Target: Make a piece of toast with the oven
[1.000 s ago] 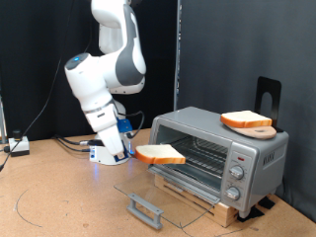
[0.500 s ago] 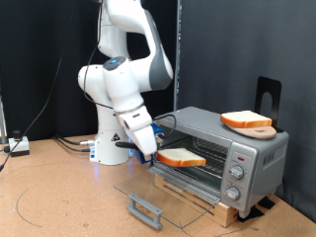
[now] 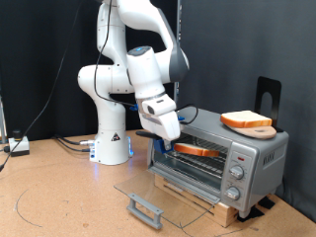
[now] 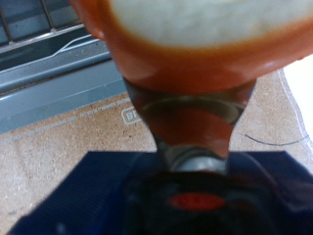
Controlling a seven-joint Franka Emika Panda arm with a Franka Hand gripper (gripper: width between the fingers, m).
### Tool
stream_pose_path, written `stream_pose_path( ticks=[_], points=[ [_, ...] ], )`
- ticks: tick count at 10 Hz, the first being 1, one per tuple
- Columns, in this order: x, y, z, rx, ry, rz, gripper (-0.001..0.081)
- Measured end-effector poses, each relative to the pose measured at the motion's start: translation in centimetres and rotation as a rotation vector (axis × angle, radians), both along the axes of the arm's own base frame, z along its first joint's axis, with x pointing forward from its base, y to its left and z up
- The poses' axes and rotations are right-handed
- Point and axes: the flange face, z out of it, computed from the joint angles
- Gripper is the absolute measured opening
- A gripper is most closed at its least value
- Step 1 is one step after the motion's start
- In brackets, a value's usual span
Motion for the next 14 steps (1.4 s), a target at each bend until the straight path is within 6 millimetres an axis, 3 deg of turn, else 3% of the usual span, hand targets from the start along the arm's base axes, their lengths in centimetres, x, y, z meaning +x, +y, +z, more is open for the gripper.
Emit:
stream_pose_path(
  ticks=[9,14],
  points=[
    [-0.2,-3.5,-0.1,-0.132,0.055,-0.024,0.0395],
    [-0.3,-3.0,-0.2,-0.124,0.054,-0.012,0.0395]
  ],
)
